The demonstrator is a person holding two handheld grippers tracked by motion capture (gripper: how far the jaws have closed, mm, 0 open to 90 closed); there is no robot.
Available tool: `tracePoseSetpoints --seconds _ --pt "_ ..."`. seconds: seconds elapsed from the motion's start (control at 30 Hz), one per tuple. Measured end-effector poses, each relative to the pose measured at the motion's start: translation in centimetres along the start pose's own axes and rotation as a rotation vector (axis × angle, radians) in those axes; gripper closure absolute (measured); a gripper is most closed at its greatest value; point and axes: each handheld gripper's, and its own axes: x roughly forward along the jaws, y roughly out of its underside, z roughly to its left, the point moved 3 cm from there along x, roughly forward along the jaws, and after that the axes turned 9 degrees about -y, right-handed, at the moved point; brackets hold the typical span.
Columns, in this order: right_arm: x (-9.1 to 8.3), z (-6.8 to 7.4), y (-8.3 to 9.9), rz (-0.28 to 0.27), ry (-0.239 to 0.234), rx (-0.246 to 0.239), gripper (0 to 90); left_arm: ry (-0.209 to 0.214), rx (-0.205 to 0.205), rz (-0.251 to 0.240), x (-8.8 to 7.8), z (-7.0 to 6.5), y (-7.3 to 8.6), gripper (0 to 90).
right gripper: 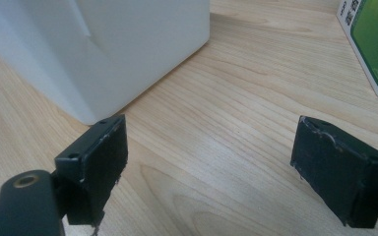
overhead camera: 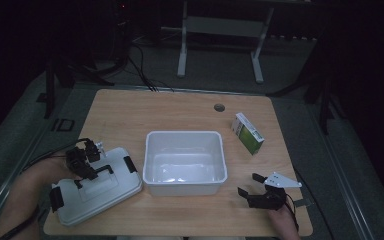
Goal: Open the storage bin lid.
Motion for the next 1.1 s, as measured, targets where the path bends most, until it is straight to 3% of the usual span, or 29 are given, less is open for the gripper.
tracePoseSetpoints --seconds 0.53,0.83,0.97,1.1 --pt "-0.1 0.0 0.0 -0.001 -0.002 -0.004 13.8 0.037 0.008 -0.004 1.6 -0.4 -1.0 83.4" --pt "-0.1 0.0 0.0 -0.001 -0.002 -0.002 13.8 0.030 0.006 0.000 1.6 -0.4 -1.1 83.0" --pt "-0.1 0.0 0.0 0.000 -0.002 -0.002 13.8 0.014 -0.033 0.001 1.1 0.0 -1.2 62.1" --pt "-0.1 0.0 -0.1 -0.001 -0.004 -0.001 13.8 -0.014 -0.052 0.010 0.8 0.3 -1.1 51.8"
